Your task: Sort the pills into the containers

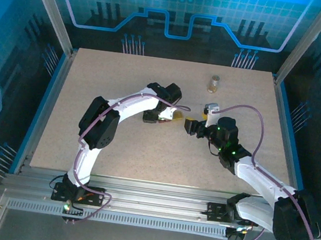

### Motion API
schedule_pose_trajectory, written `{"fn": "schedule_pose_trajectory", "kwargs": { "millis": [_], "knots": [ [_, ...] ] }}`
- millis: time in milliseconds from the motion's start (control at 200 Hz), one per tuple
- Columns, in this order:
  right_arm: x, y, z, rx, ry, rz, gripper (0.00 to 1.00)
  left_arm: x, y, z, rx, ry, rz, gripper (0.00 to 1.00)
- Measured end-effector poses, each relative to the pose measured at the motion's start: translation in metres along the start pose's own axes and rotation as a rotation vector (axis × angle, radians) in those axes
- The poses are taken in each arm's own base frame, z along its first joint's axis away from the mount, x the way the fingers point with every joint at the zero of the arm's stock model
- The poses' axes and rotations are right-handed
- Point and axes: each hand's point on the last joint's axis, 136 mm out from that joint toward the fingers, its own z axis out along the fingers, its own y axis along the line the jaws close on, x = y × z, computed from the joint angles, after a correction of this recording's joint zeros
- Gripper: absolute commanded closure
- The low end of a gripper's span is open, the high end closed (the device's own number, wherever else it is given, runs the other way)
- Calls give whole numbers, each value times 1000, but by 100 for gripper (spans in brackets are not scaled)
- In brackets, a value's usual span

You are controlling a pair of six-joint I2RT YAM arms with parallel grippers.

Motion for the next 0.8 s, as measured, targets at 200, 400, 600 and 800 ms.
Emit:
{"fn": "schedule_pose_trajectory", "kwargs": {
  "millis": [200, 400, 600, 800],
  "knots": [
    [0, 1, 0, -3, 0, 4, 20, 6, 2, 2, -20, 35, 49, 99],
    [0, 3, 0, -15, 2, 14, 20, 7, 3, 2, -30, 43, 66, 99],
    [0, 2, 0, -16, 0, 27, 20, 5, 5, -2, -48, 54, 98, 99],
    [1, 0, 0, -15, -2, 43, 20, 3, 10, -8, -86, 68, 138, 98]
  ]
}}
